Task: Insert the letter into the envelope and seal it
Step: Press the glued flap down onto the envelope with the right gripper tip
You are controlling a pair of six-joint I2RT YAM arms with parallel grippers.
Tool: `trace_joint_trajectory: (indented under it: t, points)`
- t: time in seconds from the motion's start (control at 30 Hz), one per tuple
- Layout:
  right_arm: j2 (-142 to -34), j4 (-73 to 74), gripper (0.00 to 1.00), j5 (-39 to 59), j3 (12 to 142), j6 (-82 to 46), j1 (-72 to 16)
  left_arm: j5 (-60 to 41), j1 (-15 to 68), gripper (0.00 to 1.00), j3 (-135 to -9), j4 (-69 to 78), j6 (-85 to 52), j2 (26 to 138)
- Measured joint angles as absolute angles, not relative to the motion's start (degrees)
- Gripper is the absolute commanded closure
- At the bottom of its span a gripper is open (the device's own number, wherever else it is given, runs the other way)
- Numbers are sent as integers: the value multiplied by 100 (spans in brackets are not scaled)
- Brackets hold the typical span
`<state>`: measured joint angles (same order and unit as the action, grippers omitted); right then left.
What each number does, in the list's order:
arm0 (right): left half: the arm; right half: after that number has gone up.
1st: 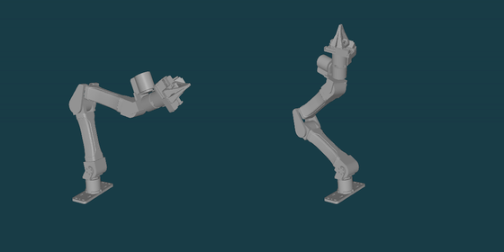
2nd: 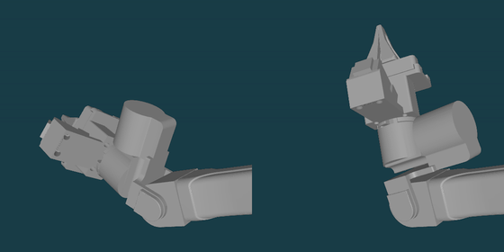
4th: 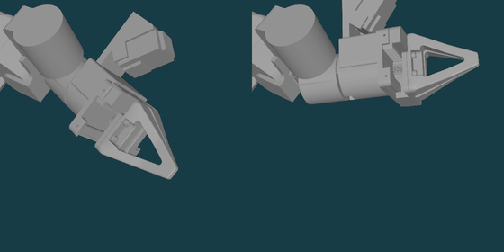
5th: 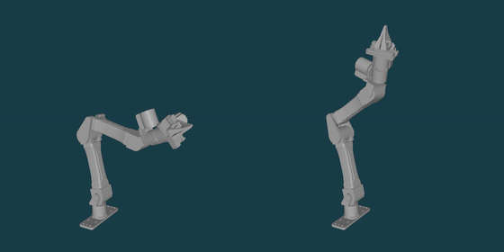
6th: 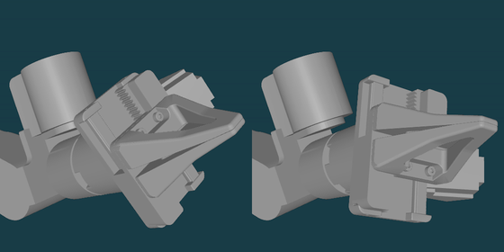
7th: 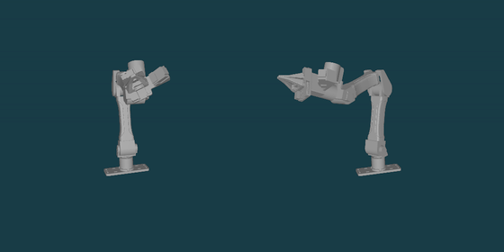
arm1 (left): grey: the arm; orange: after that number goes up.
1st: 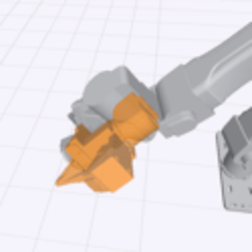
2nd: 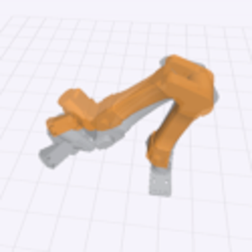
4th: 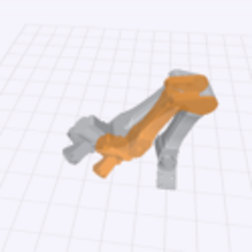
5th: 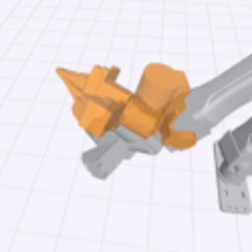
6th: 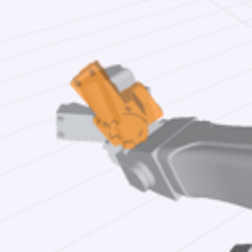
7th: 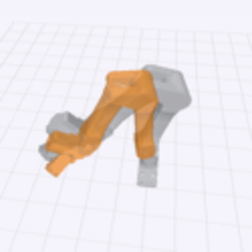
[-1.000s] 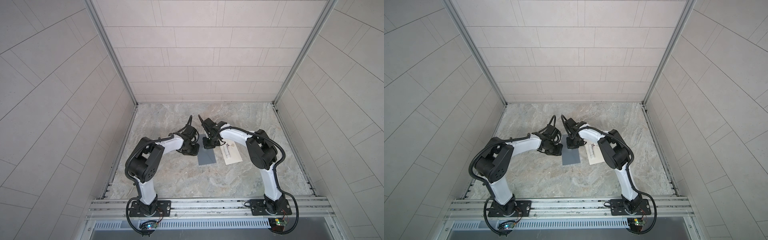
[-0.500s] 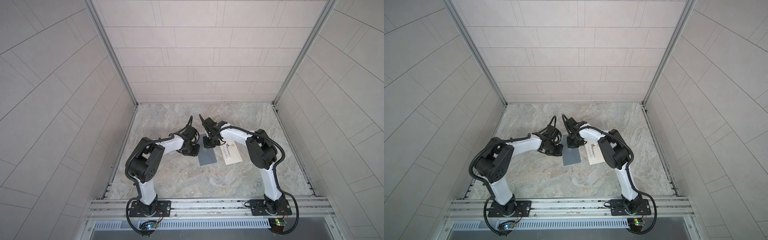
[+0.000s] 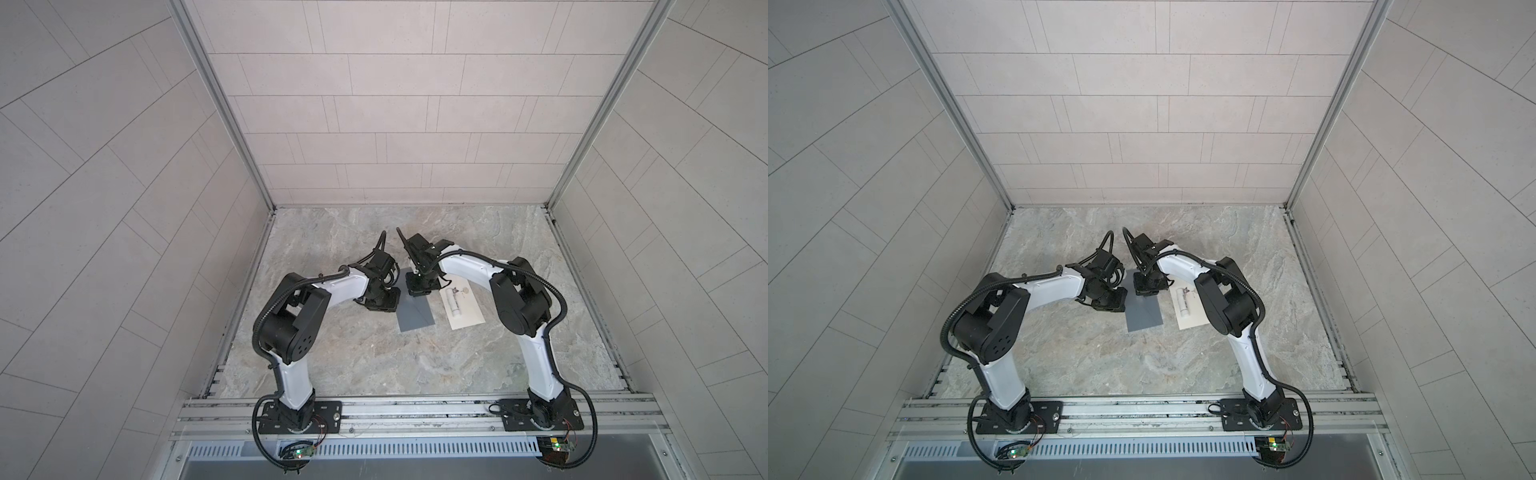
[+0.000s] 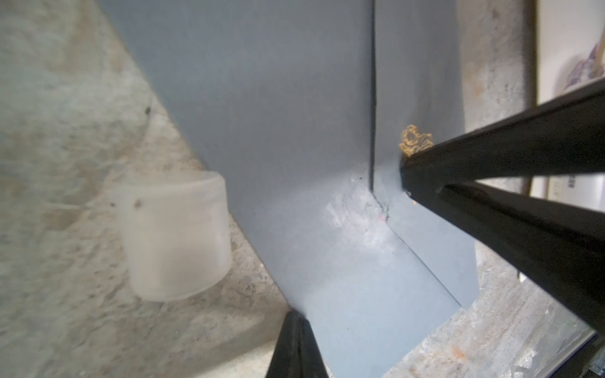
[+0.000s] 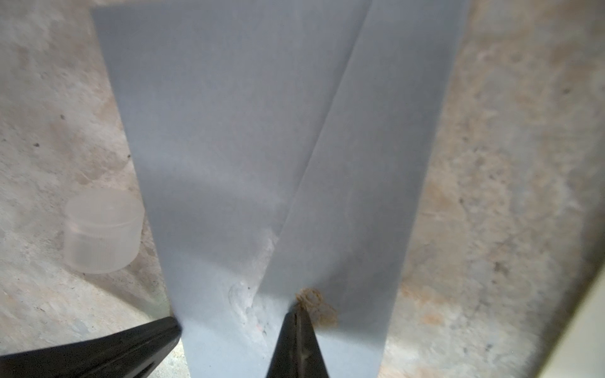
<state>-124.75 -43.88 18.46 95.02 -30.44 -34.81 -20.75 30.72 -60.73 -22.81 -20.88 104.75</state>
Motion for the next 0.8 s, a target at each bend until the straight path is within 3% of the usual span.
trace_joint_trajectory:
  t: [0.33, 0.8]
  points:
    - [-12661, -4718, 100, 1992, 9806, -3024, -3424, -2073, 3072, 100, -6073, -2281, -2088, 10477]
    - [-12018, -3583, 100, 2145, 8705, -3426, -3389, -2078, 3072, 100, -6073, -2279, -2051, 10479]
